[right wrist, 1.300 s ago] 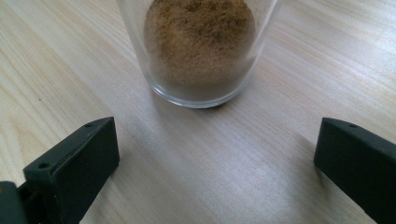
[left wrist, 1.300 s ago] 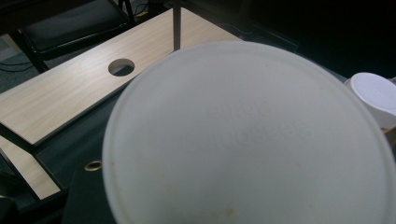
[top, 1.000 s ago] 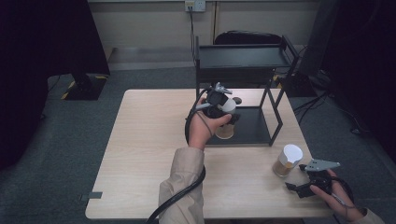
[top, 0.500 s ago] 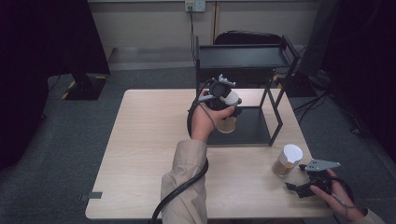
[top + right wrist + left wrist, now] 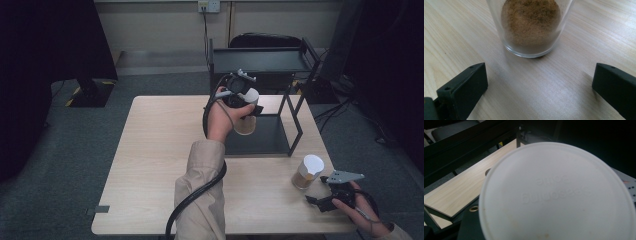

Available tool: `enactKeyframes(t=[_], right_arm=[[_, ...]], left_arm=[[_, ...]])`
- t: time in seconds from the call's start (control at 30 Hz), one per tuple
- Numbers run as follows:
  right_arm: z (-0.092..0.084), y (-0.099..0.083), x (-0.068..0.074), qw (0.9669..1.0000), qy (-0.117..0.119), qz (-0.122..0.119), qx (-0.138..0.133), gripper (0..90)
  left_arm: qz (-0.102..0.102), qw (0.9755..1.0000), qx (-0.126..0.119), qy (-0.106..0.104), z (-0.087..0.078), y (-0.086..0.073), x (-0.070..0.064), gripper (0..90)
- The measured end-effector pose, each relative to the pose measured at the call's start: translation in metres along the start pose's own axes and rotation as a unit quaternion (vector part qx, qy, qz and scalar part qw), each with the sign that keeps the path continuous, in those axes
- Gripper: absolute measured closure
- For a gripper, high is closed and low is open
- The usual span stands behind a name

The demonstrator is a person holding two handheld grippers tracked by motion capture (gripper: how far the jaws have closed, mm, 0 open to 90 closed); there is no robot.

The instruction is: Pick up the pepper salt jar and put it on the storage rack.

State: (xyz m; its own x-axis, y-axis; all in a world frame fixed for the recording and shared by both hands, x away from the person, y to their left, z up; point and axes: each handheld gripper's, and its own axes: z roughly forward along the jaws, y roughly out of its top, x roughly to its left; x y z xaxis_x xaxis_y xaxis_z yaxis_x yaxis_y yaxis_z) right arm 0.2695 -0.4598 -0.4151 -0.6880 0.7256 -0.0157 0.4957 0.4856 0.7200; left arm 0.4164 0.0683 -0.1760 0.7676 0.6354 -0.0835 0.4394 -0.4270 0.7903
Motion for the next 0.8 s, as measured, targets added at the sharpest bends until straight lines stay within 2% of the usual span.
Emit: enactKeyframes(t=[0.3, 0.47, 0.8], right_arm=[[0.0, 0.0, 0.0, 1.0, 0.0, 0.0, 0.0, 0.0], [0.0, 0.0, 0.0, 1.0, 0.0, 0.0, 0.0, 0.0], [0.0, 0.0, 0.0, 1.0, 0.0, 0.0, 0.0, 0.0]], left_arm=[[0.003, 0.9999, 0.005, 0.008, -0.007, 0.022, -0.005, 34.6], [0.001, 1.0, -0.003, 0.005, -0.011, 0.029, -0.004, 34.6], [0.002, 0.9999, 0.001, 0.011, -0.02, 0.051, -0.002, 34.6]])
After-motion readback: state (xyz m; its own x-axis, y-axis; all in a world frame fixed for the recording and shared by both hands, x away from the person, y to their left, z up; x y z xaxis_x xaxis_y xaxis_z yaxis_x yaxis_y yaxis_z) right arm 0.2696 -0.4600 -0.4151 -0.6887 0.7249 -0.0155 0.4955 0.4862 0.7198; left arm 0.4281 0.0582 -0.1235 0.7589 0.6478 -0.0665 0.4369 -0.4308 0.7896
